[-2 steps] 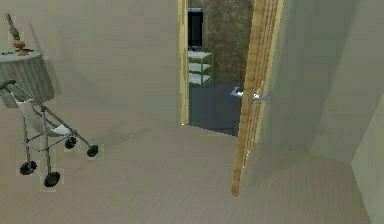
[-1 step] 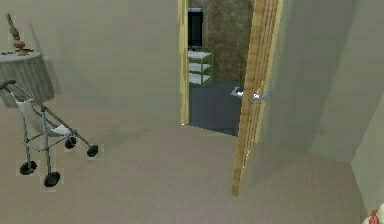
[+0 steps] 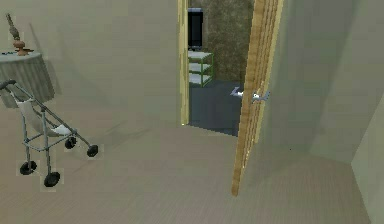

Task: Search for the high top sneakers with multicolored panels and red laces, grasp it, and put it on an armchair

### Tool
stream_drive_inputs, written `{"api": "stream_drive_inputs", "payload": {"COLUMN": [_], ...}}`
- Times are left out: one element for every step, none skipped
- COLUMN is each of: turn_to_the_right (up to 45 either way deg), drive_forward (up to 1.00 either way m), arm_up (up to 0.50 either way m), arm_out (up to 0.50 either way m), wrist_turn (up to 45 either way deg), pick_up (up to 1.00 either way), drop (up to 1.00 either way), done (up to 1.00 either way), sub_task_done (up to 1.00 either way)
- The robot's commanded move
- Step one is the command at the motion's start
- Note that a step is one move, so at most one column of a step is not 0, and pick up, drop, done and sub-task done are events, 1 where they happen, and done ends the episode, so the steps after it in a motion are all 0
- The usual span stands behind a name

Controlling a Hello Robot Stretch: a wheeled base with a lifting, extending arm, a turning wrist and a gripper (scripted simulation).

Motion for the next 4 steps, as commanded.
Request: {"api": "stream_drive_inputs", "payload": {"turn_to_the_right": [0.0, -45.0, -45.0, -45.0], "drive_forward": [0.0, 0.0, 0.0, 0.0], "arm_up": [0.0, 0.0, 0.0, 0.0], "arm_out": [-0.4, 0.0, 0.0, 0.0], "wrist_turn": [0.0, 0.0, 0.0, 0.0], "pick_up": [0.0, 0.0, 0.0, 0.0], "drop": [0.0, 0.0, 0.0, 0.0], "done": [0.0, 0.0, 0.0, 0.0], "sub_task_done": [0.0, 0.0, 0.0, 0.0]}}
